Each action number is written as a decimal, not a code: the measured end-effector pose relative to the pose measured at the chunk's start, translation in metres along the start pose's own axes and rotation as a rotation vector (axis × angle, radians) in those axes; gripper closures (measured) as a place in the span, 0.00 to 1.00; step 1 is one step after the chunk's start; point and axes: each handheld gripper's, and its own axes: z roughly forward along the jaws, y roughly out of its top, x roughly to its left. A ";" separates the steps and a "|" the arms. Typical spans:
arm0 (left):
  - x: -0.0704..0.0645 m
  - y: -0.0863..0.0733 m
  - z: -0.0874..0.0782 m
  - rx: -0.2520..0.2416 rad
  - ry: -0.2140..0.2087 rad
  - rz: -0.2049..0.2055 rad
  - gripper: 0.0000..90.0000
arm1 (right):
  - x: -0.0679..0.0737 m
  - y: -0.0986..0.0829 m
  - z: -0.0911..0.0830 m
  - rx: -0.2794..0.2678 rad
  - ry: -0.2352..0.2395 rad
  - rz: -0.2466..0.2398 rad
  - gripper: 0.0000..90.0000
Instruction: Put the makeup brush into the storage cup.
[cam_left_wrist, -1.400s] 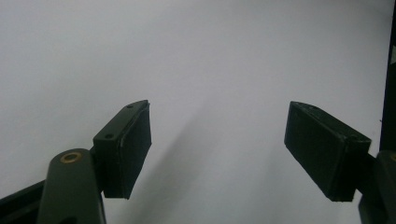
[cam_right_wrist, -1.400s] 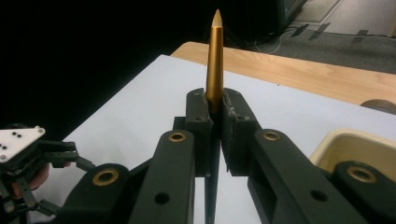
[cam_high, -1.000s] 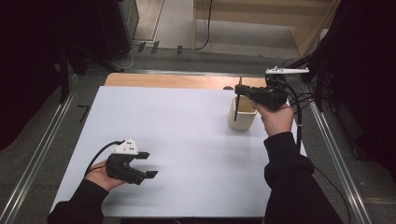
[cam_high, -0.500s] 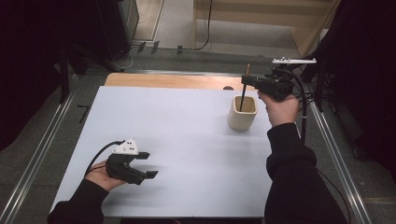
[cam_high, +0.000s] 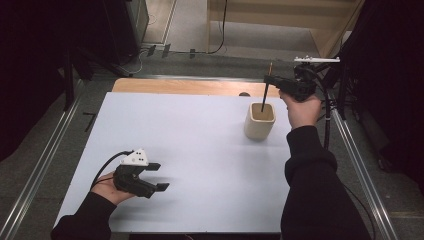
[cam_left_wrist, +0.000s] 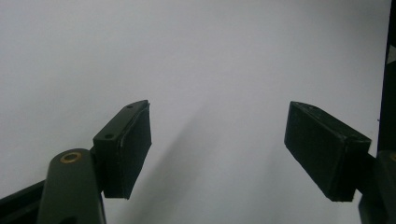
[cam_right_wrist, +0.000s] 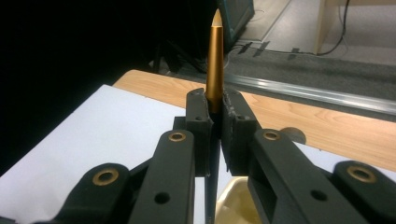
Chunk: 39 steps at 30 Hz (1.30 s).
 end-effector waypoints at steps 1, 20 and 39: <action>0.000 0.000 0.000 0.000 0.000 0.000 0.26 | -0.002 -0.001 0.001 0.000 -0.006 0.004 0.93; 0.000 0.000 0.000 -0.001 -0.001 0.000 0.26 | -0.021 -0.028 0.021 -0.003 -0.086 0.000 0.93; 0.000 0.000 0.001 0.004 -0.003 0.000 0.26 | -0.025 -0.051 0.030 0.030 -0.101 -0.007 0.93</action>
